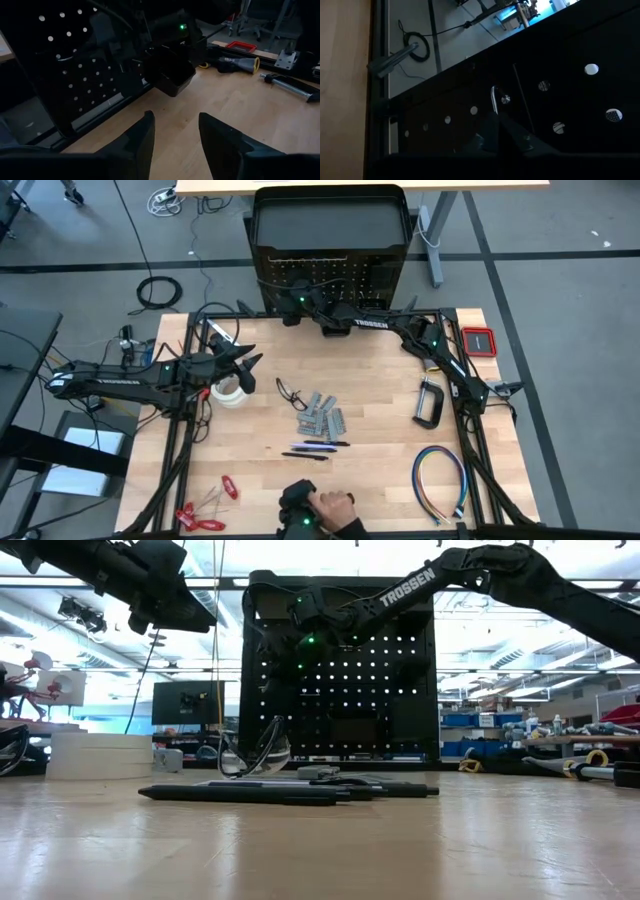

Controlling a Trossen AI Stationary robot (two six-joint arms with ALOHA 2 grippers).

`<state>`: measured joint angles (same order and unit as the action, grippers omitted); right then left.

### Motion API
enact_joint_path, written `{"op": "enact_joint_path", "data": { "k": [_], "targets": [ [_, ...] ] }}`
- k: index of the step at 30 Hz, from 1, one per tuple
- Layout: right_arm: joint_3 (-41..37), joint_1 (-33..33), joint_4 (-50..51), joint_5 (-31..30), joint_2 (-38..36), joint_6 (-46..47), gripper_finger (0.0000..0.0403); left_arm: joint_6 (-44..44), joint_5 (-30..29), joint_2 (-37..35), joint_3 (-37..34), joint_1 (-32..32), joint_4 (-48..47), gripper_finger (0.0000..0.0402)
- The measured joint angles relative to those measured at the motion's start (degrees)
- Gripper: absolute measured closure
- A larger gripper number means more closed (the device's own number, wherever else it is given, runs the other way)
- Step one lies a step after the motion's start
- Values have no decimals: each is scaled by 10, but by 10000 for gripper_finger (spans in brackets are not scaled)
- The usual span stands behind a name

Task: Hang tools onto peg board
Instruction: Adjust the binder clip on the peg board

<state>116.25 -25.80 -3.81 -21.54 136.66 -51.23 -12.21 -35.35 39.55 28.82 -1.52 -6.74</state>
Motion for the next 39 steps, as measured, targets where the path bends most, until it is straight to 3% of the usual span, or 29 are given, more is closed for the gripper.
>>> {"op": "enact_joint_path", "data": {
  "k": [3, 11, 14, 18, 28, 39],
  "targets": [
    [0, 2, 0, 0, 0, 0, 386, 0, 0, 0, 0, 0, 0, 243],
    [0, 12, -4, -27, 2, -40, 300, 0, 0, 0, 0, 0, 0, 243],
    [0, 6, -1, -32, 2, -41, 291, 0, 0, 0, 0, 0, 0, 243],
    [0, 0, -3, -44, 2, -45, 307, 0, 0, 0, 0, 0, 0, 243],
    [0, -1, -4, -41, 2, -75, 390, 16, 0, 0, 0, 0, 0, 243],
    [0, 13, 0, -83, 1, -90, 388, 17, 0, 0, 0, 0, 4, 243]
  ]
}}
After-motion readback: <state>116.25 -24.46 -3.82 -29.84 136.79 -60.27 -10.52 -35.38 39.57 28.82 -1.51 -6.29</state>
